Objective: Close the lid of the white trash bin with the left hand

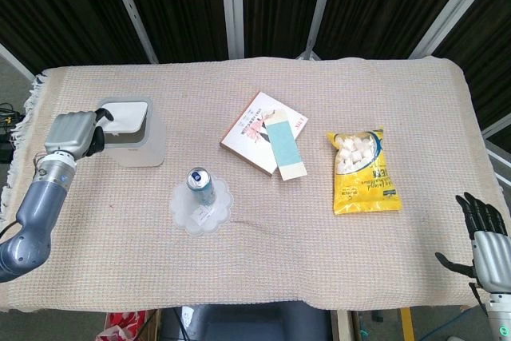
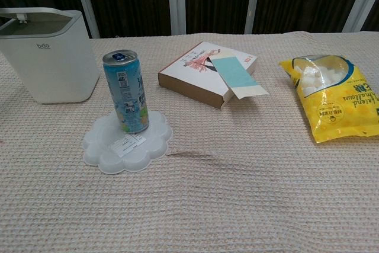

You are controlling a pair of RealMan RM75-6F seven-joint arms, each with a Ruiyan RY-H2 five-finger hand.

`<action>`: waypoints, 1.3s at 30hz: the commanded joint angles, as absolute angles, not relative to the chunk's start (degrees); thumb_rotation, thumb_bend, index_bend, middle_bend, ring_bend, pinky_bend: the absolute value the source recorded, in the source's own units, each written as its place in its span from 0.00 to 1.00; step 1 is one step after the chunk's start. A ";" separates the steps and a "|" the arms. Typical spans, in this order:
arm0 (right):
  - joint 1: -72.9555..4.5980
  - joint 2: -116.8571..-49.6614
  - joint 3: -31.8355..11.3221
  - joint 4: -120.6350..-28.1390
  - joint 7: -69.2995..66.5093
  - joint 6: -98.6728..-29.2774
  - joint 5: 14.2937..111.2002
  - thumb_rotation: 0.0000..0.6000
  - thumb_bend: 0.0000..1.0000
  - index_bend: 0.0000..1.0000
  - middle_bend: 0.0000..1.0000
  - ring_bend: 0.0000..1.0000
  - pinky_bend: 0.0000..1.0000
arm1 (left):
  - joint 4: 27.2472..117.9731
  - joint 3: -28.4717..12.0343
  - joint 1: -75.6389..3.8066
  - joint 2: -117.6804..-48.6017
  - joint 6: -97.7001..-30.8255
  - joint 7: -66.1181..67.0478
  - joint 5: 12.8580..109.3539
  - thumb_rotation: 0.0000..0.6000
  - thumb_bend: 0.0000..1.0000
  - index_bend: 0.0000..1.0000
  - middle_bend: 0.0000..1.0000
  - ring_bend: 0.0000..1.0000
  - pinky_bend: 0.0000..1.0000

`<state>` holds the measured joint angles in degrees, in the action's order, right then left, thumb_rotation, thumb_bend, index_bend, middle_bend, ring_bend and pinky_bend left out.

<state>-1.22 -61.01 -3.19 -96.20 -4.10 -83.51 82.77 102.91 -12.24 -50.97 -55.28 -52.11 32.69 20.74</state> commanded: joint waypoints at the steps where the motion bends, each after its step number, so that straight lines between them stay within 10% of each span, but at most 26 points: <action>1: -1.23 -61.01 -3.17 -96.20 -4.08 -83.50 82.80 1.00 0.15 0.00 0.00 0.00 0.00 | 103.06 -11.65 -50.59 -55.84 -51.97 31.75 21.80 1.00 0.81 0.26 0.99 0.90 1.00; 39: -1.04 -60.94 -3.00 -96.33 -4.03 -83.83 83.19 1.00 0.15 0.00 0.00 0.00 0.00 | 103.24 -10.35 -49.80 -56.98 -53.86 24.79 28.04 1.00 0.77 0.29 0.98 0.89 1.00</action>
<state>-1.04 -60.94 -3.01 -96.33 -4.04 -83.83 83.18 102.40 -9.44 -50.26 -57.78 -52.91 25.95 26.76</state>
